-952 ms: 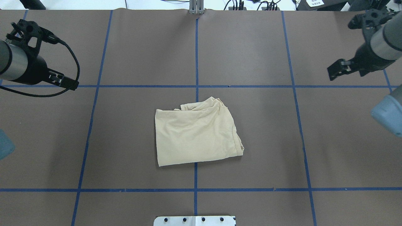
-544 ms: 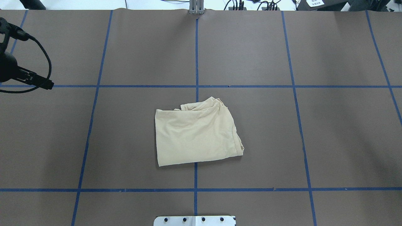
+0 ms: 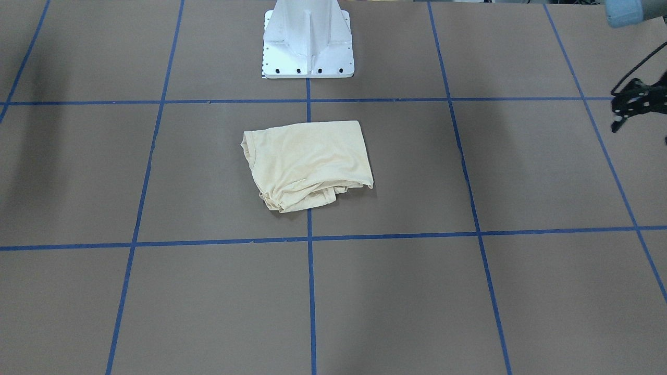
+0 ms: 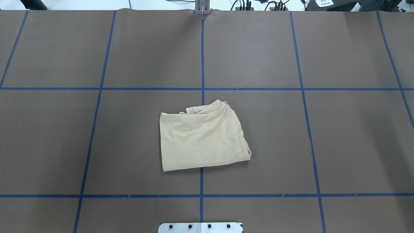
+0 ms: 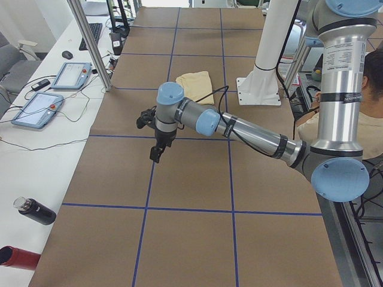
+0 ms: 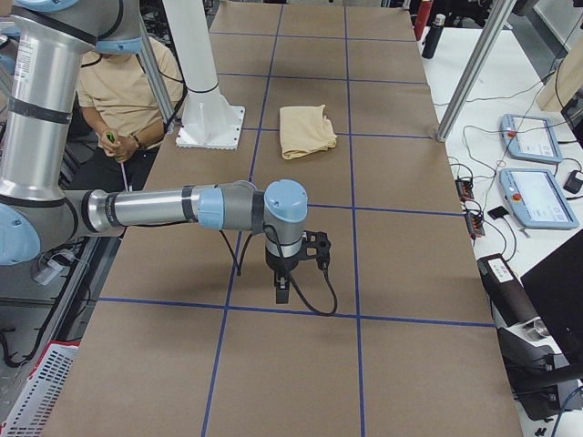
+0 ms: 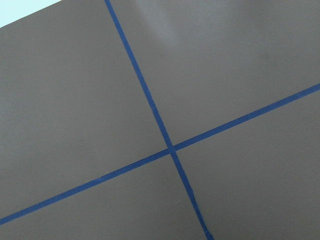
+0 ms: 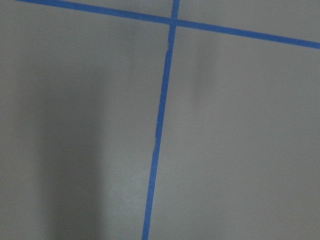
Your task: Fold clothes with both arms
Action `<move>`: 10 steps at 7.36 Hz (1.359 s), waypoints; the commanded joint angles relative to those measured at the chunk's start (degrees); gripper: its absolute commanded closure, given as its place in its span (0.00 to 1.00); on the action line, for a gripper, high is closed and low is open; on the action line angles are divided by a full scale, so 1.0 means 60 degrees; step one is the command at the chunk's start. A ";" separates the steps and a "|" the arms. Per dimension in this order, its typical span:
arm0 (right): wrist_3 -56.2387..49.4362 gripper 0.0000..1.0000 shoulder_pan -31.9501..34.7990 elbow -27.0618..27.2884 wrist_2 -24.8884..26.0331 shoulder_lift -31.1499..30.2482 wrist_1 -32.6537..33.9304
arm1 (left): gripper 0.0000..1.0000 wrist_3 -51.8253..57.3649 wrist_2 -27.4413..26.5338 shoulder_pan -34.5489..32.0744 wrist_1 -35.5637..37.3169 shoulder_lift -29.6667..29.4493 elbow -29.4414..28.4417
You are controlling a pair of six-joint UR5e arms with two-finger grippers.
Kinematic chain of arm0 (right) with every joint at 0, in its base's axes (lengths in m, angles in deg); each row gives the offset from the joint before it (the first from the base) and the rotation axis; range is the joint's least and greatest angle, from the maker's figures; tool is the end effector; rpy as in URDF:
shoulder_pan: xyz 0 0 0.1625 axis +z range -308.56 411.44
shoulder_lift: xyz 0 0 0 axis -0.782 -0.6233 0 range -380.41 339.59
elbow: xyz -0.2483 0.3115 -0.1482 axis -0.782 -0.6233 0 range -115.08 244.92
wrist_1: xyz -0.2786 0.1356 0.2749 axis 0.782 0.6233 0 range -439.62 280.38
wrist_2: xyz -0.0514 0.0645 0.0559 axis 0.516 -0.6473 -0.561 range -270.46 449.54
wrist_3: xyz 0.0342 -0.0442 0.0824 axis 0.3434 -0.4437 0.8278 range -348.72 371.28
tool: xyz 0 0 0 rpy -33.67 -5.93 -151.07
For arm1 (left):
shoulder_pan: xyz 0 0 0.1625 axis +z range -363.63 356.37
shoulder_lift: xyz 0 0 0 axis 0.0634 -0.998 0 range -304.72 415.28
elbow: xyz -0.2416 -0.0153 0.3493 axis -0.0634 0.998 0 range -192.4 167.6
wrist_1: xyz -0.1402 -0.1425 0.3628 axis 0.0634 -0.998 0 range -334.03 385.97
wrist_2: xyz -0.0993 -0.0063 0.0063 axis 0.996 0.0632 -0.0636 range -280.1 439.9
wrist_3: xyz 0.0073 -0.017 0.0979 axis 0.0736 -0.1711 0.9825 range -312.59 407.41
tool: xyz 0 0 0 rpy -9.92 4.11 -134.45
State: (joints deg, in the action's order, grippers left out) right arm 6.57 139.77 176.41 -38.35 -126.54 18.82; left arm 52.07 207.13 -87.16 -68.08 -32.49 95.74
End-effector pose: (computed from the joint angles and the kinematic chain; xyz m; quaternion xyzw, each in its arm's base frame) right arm 0.0614 -0.3695 0.6179 -0.0167 -0.3251 -0.0440 0.9445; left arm -0.0183 -0.4866 0.5203 0.1593 0.3170 0.1457 0.9236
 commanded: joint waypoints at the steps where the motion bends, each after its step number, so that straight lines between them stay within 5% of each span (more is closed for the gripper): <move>1: 0.0052 0.00 0.0060 -0.0256 -0.0028 -0.0008 -0.0015 | 0.00 0.0556 0.0035 -0.1150 0.0002 0.0490 -0.0810; 4: 0.0067 0.00 0.0059 -0.0299 -0.0277 0.0023 -0.0015 | 0.00 0.0482 0.0676 -0.1592 0.0030 0.1604 -0.0650; 10: 0.0023 0.00 0.0045 -0.0432 -0.0292 0.0037 -0.0044 | 0.00 0.0540 0.0607 -0.1519 0.0501 0.1694 -0.0707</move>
State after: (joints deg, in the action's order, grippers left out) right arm 6.73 140.08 173.76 -40.09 -126.33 18.62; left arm 55.10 211.05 -96.46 -64.58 -22.24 91.56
